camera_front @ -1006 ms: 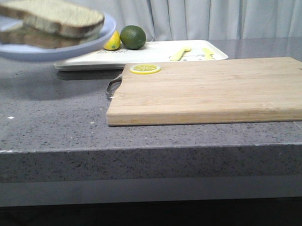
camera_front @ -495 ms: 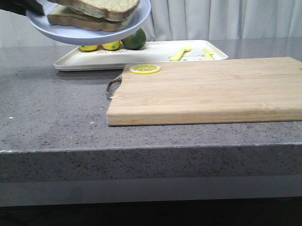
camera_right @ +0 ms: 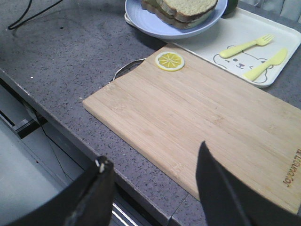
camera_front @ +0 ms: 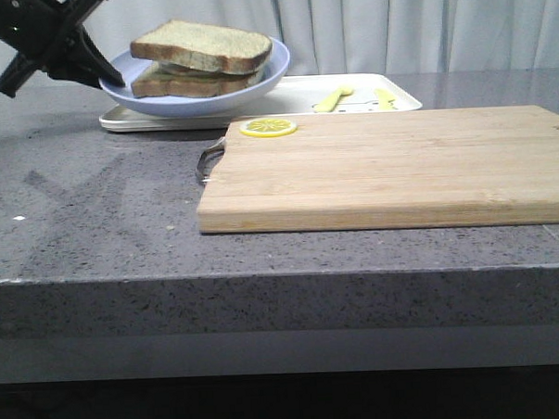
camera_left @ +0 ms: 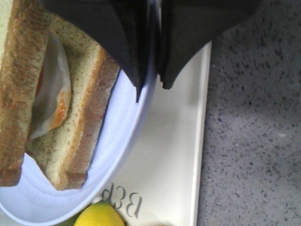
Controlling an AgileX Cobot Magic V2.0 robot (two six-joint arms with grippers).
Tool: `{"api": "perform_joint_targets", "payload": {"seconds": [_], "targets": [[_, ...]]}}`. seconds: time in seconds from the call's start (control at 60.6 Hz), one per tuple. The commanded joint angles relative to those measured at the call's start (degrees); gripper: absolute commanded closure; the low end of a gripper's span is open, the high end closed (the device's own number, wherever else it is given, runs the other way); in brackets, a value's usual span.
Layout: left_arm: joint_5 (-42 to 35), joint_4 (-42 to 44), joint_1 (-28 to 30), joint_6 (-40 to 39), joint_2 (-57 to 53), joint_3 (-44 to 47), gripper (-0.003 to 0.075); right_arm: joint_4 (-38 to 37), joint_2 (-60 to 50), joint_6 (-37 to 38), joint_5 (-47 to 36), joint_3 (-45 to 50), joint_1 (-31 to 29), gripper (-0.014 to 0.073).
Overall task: Place bread and move sandwich to tray
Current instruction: 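Lower the plate onto the white tray and release with the left gripper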
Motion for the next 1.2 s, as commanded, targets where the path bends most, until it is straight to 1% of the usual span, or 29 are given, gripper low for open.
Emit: {"api": "perform_joint_targets", "payload": {"seconds": [0.0,0.082,0.165,0.198,0.214,0.231,0.247,0.346,0.379,0.561,0.676,0.792,1.006,1.089,1.188], "targets": [[-0.9,-5.28,-0.39,-1.37,-3.15,-3.76,0.0718,-0.07,0.04,-0.08,-3.99,-1.59,-0.05,0.0182],[-2.01,-5.28,-0.39,-1.37,-3.02,-3.75,0.0671,-0.07,0.04,-0.08,-3.99,-1.59,-0.05,0.0182],[-2.58,-5.28,-0.39,-1.37,-3.02,-3.75,0.0603,-0.07,0.04,-0.08,-3.99,-1.59,-0.05,0.0182],[-2.65,-5.28,-0.39,-1.37,-3.02,-3.75,0.0563,-0.07,0.04,-0.08,-3.99,-1.59,-0.05,0.0182],[-2.72,-5.06,-0.27,-1.37,-3.02,-3.75,0.0528,-0.07,0.04,-0.08,-3.99,-1.59,-0.05,0.0182],[-2.79,-4.91,-0.27,-1.37,-3.02,-3.75,0.0519,-0.07,0.04,-0.08,-3.99,-1.59,-0.05,0.0182],[-2.79,-4.63,-0.27,-1.37,-3.02,-3.75,0.0483,-0.07,0.04,-0.08,-3.99,-1.59,-0.05,0.0182],[-2.54,-2.85,-0.27,-1.37,-3.02,-3.75,0.0389,-0.07,0.04,-0.08,-3.99,-1.59,-0.05,0.0182],[-2.26,-1.97,-0.27,-1.37,-3.02,-3.75,0.0372,-0.07,0.04,-0.08,-3.99,-1.59,-0.05,0.0182],[-0.15,-1.12,1.02,-1.15,-3.94,-3.75,0.037,-0.07,0.04,-0.08,-3.99,-1.59,-0.05,0.0182],[0.2,-1.12,3.08,-0.43,-6.43,-3.75,0.037,-0.07,0.04,-0.08,-3.99,-1.59,-0.05,0.0182],[1.57,-1.12,4.4,2.67,-9.7,-3.75,0.037,-0.07,0.04,-0.08,-3.99,-1.59,-0.05,0.0182],[3.08,-0.71,4.59,6.84,-15.54,-3.64,0.037,-0.07,0.04,-0.08,-3.99,-1.59,-0.05,0.0182],[3.35,-0.48,4.59,8.55,-17.82,-2.0,0.037,-0.07,0.04,-0.08,-3.99,-1.59,-0.05,0.0182],[1.88,-0.35,4.59,11.54,-22.06,2.92,0.037,-0.07,0.04,-0.08,-3.99,-1.59,-0.05,0.0182]]}}
